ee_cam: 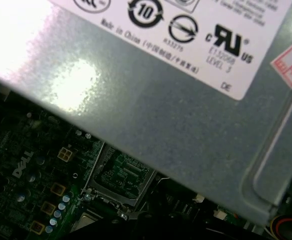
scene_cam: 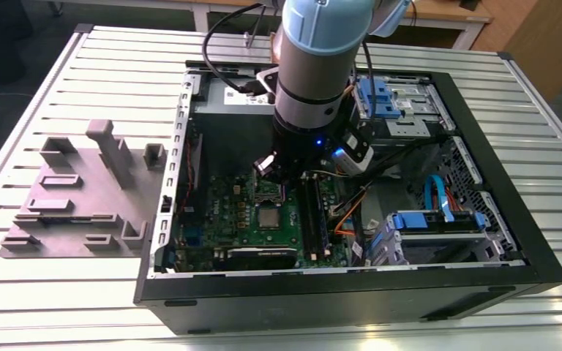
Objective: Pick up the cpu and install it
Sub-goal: 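Close the cpu cover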
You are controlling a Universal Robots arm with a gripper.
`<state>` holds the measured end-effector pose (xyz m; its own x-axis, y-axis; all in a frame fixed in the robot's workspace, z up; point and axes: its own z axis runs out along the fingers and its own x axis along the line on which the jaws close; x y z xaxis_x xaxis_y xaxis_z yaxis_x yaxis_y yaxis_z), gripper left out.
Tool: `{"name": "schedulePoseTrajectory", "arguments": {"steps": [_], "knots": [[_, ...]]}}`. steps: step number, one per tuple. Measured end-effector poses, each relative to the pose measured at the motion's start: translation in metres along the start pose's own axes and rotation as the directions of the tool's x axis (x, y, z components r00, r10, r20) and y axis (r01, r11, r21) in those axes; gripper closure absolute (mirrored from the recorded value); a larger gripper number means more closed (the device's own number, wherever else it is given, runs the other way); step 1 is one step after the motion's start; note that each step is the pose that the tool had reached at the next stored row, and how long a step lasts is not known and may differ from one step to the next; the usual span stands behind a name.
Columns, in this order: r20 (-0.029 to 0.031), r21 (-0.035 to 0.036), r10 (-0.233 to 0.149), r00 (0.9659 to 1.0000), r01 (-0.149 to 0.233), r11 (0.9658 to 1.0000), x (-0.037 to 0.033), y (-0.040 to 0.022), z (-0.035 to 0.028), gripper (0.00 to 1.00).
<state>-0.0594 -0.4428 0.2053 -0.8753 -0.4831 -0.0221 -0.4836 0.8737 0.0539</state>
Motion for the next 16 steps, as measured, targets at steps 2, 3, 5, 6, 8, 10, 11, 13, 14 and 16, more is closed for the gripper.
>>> {"name": "schedulePoseTrajectory", "arguments": {"steps": [2, 3, 5, 6, 8, 10, 11, 13, 14, 16], "knots": [[0.0, 0.0, 0.0, 1.0, 0.0, 1.0, 0.0, 0.0, 0.0, 0.9], [0.0, 0.0, 0.0, 1.0, 0.0, 1.0, 0.0, 0.0, 0.0, 0.9], [0.0, 0.0, 0.0, 1.0, 0.0, 1.0, 0.0, 0.0, 0.0, 0.9], [0.0, 0.0, 0.0, 1.0, 0.0, 1.0, 0.0, 0.0, 0.0, 0.9], [0.0, 0.0, 0.0, 1.0, 0.0, 1.0, -0.0001, -0.0001, 0.0, 0.9], [0.0, 0.0, 0.001, 1.0, -0.001, 1.0, -0.0003, -0.0002, 0.0, 0.9], [0.0001, 0.0001, 0.003, 1.0, -0.003, 1.0, -0.0004, -0.0003, 0.0, 0.9], [0.0006, 0.0, 0.009, 1.0, -0.009, 1.0, -0.0005, -0.0003, 0.0001, 0.9], [0.0009, -0.0002, 0.01, 0.9999, -0.01, 0.9999, -0.0008, 0.0, 0.0005, 0.9], [0.001, -0.0002, 0.012, 0.9999, -0.012, 0.9999, -0.0011, 0.0007, 0.0011, 0.9]]}}
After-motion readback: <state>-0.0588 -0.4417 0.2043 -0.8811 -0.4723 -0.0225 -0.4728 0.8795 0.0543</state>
